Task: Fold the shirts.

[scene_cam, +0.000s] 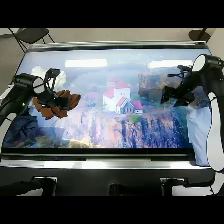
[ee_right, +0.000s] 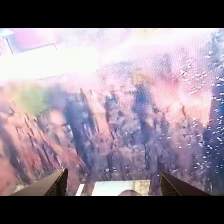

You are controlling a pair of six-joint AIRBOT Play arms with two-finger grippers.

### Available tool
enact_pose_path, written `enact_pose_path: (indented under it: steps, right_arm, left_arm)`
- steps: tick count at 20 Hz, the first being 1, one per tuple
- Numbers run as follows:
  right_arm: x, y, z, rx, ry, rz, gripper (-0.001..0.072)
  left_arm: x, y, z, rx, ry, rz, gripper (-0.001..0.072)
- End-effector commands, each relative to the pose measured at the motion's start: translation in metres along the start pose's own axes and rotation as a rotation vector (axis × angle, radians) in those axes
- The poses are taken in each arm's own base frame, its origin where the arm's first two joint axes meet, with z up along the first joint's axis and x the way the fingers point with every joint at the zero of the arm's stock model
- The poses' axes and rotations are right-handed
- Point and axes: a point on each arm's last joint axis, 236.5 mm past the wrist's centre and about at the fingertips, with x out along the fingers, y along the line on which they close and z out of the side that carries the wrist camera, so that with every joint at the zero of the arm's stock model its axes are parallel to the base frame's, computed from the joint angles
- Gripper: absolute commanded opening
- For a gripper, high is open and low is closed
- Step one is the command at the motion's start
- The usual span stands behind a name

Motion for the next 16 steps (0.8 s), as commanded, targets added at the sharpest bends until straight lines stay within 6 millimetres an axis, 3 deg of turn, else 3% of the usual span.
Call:
enact_pose_path:
  steps: [1, 9, 12, 14, 16]
  right_arm:
    - [0.000, 0.002, 0.015, 0.000, -0.062, 0.009, 0.0671]
    - [-0.013, 0.009, 0.078, 0.000, -0.336, 0.040, 0.0671]
    - [-0.014, 0.009, 0.080, -0.010, -0.343, 0.036, 0.0671]
    - [-0.012, 0.005, 0.076, -0.013, -0.323, 0.019, 0.0671]
    - [-0.011, 0.004, 0.074, -0.013, -0.315, 0.017, 0.0670]
  left_arm:
    - [0.002, -0.010, 0.020, -0.059, -0.079, -0.041, 0.0713]
    - [0.000, -0.016, 0.044, -0.059, -0.175, -0.067, 0.0714]
    - [0.000, -0.009, 0.046, -0.070, -0.184, -0.061, 0.0716]
    - [-0.007, 0.016, 0.060, -0.164, -0.227, -0.052, 0.0720]
    - [-0.019, 0.062, 0.072, -0.335, -0.271, -0.040, 0.0720]
